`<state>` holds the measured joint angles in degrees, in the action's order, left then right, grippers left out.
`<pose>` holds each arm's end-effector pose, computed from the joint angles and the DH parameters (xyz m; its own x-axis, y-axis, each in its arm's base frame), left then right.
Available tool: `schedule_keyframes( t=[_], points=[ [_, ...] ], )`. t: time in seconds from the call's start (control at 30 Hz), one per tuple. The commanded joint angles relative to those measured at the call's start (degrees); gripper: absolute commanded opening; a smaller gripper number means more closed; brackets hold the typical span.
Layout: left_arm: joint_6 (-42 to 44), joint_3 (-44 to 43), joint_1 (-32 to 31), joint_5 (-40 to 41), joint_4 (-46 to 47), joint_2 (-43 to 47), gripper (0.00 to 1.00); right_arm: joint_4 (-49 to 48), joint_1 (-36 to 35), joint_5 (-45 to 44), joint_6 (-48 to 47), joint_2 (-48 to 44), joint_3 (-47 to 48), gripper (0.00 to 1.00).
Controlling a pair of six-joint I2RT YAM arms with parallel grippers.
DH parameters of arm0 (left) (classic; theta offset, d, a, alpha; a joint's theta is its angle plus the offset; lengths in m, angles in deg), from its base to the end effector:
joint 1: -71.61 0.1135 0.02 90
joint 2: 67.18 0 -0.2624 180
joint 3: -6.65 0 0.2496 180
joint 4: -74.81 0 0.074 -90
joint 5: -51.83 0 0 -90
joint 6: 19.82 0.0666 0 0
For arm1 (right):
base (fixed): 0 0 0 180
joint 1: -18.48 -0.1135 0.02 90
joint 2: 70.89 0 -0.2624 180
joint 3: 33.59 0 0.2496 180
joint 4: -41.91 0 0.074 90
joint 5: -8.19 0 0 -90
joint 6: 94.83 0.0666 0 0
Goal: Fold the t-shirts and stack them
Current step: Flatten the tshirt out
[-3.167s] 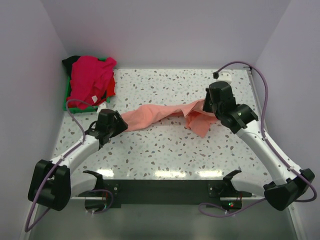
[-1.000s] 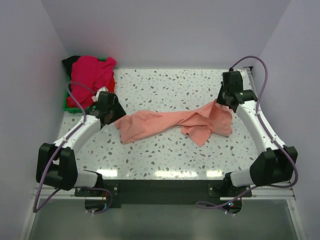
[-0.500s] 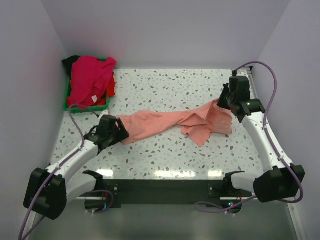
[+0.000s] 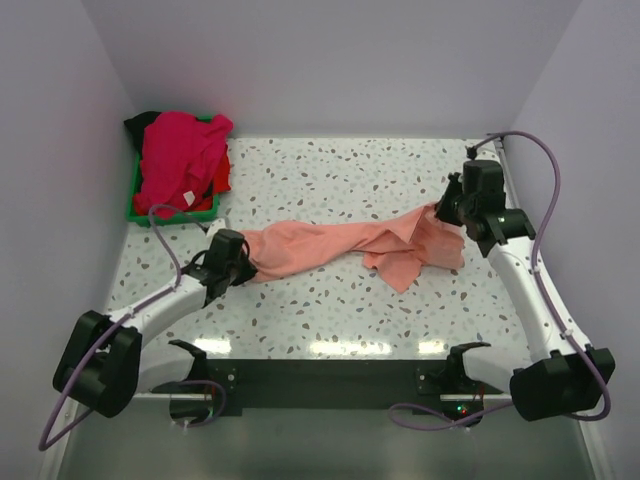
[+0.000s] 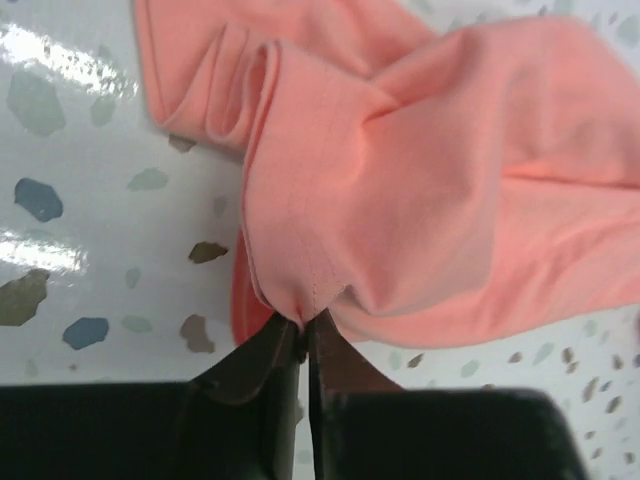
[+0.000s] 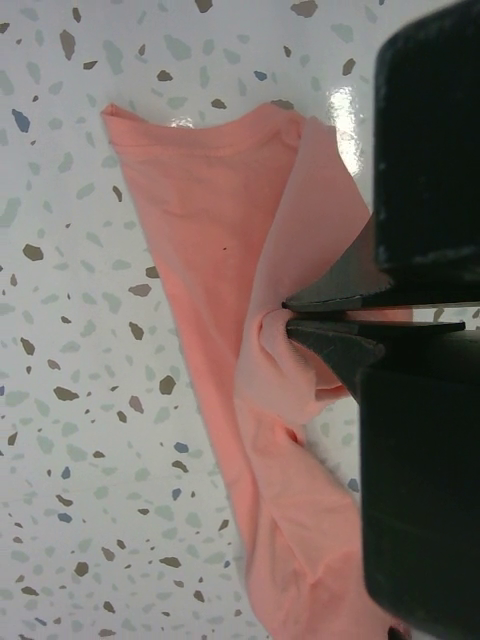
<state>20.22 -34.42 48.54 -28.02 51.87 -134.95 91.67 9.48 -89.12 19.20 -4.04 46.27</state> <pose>0.2200 -0.0809 0.1379 -0.6659 -0.5355 -0.5194 -0.3561 0.8400 -0.4094 0.2702 0.0342 0.3272 -0.5619 0.3199 -0.7628 0.1909 0.9474 0.2568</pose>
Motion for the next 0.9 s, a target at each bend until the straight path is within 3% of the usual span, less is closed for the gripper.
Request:
schedule_keyframes(
  t=[0.0, 0.03, 0.33, 0.5, 0.6, 0.7, 0.8, 0.83, 0.87],
  points=[
    [2.75, -5.97, -0.22, 1.8, 2.72, 1.14, 0.03, -0.79, -0.23, -0.42, 0.23, -2.95, 0.14, 0.0],
    [3.02, -6.93, -0.22, 1.89, 0.62, 2.28, 0.0, -0.09, -0.15, -1.03, -0.03, -3.82, 0.75, 0.0],
    [4.16, -16.34, -0.22, 2.15, -19.23, 20.47, 0.0, 8.52, -0.06, -5.87, -0.74, -10.41, 9.19, 0.0],
    [4.95, -21.43, 1.53, 2.51, -22.08, 19.0, 0.0, 9.32, -0.06, -8.51, -0.74, -9.29, 12.87, 0.0],
    [6.62, -22.94, 8.28, -5.38, -16.93, 12.59, 0.0, 6.78, -0.06, -7.9, -0.65, -3.85, 14.03, 0.0],
    [7.94, -25.29, 13.92, -13.04, -8.67, 2.41, 0.11, 4.23, -0.06, -7.98, -1.0, 4.65, 16.65, 0.0],
    [9.78, -34.17, 15.6, -16.55, -7.67, -11.74, 0.32, 1.5, 0.12, -8.77, -1.18, 14.58, 19.9, 0.0],
    [10.05, -36.37, 15.95, -17.0, -7.84, -17.08, 0.47, 1.24, 0.12, -8.77, -1.27, 17.58, 20.96, 0.0],
    [10.4, -38.04, 16.21, -17.79, -7.84, -18.87, 0.54, 1.32, 0.2, -8.69, -1.27, 19.79, 22.1, 0.0]
  ],
)
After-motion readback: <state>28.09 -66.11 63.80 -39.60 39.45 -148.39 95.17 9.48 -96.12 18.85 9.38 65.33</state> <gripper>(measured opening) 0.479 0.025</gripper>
